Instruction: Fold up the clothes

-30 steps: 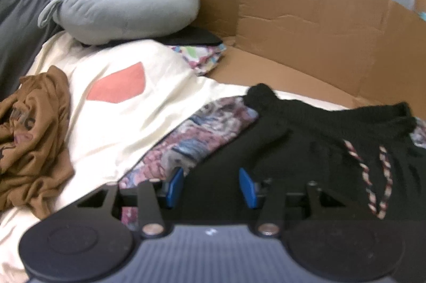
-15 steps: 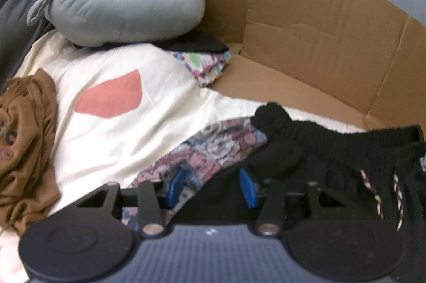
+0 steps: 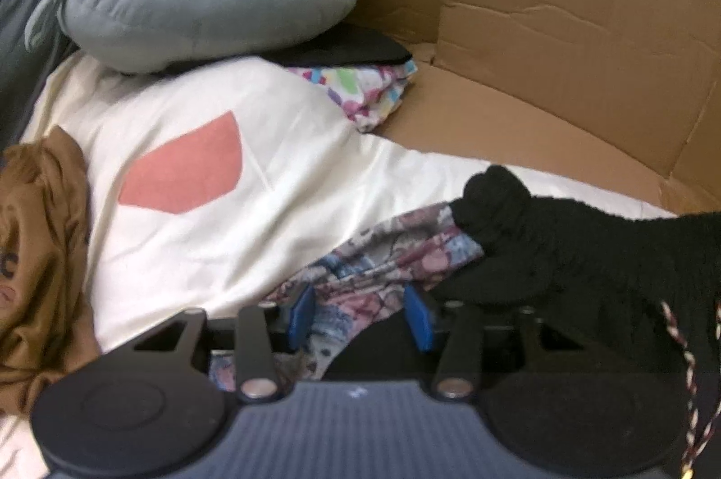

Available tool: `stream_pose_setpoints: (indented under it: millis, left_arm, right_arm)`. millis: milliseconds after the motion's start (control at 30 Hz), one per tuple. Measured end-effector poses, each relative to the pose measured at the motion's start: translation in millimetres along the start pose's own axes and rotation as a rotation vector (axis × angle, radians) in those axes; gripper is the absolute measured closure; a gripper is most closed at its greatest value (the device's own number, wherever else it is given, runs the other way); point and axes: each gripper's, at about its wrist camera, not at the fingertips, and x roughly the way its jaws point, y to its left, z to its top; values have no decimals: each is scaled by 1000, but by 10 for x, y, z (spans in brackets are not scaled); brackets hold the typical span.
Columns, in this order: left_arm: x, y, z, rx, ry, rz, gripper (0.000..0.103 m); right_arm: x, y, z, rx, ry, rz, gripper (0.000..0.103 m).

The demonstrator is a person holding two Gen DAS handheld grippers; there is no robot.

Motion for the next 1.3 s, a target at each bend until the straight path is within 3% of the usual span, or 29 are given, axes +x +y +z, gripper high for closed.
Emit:
stream_pose_setpoints:
  millis: [100, 200, 467, 833, 1067, 1300]
  left_arm:
    - [-119, -17, -31, 45, -44, -35, 58]
    - [-39, 5, -102, 81, -7, -10, 57]
    - [-214, 210, -173, 90, -26, -17, 58]
    - [-535, 511, -667, 66, 57, 42, 57]
    - [-793, 692, -1124, 99, 129, 101, 51]
    - [-1227, 970, -1326, 34, 157, 119, 51]
  right_arm:
    - [-108, 78, -21, -53, -41, 0, 73]
    - [-109, 159, -67, -106, -33, 39, 73]
    - [-219, -17, -228, -77, -19, 41, 73]
    - [-573, -329, -637, -122, 14, 47, 71]
    - [-835, -574, -916, -104, 46, 40, 71]
    - [-1140, -740, -1242, -80, 100, -3, 70]
